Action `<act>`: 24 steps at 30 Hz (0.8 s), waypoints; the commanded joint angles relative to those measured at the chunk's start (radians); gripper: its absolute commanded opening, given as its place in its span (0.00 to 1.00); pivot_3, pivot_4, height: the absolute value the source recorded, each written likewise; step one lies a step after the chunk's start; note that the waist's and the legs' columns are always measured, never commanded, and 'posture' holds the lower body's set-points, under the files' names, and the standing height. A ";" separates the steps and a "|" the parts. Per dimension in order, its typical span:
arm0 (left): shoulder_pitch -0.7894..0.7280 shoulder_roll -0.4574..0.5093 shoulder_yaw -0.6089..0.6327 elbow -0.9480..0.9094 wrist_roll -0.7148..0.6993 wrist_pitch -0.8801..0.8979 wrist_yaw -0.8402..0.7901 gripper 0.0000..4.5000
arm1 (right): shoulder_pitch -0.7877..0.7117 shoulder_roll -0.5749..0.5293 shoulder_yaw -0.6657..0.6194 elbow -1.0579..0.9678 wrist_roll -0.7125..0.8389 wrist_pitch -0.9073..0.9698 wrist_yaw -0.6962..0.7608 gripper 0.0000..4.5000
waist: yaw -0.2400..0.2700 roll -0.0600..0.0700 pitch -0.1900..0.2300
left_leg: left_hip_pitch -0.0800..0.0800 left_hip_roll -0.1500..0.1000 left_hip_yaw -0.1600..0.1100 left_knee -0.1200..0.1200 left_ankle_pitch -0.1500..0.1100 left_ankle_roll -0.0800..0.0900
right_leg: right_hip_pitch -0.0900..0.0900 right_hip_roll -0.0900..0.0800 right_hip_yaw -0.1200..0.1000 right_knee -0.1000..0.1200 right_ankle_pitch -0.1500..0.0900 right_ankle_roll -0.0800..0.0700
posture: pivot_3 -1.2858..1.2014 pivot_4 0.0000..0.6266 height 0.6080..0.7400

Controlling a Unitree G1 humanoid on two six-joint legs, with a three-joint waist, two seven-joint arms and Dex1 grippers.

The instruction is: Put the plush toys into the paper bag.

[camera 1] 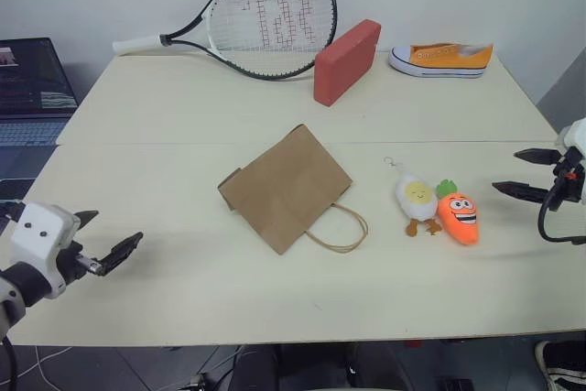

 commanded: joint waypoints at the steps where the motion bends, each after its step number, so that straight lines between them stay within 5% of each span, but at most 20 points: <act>1: 0.013 -0.004 0.043 -0.034 -0.021 -0.006 -0.025 0.99 | -0.024 -0.009 -0.013 -0.009 0.002 -0.015 0.004 1.00 | 0.000 0.000 0.000 | 0.000 0.000 0.000 0.000 0.000 0.000 | 0.000 0.000 0.000 0.000 0.000 0.000 | 0.52 0.24 1.00; 24: -0.059 -0.033 0.067 0.073 0.006 -0.102 0.001 0.99 | -0.046 0.005 -0.015 0.013 0.001 -0.028 -0.007 1.00 | 0.000 0.000 0.000 | 0.000 0.000 0.001 0.000 0.000 0.000 | 0.000 0.000 0.001 0.001 0.000 0.001 | 0.52 0.24 1.00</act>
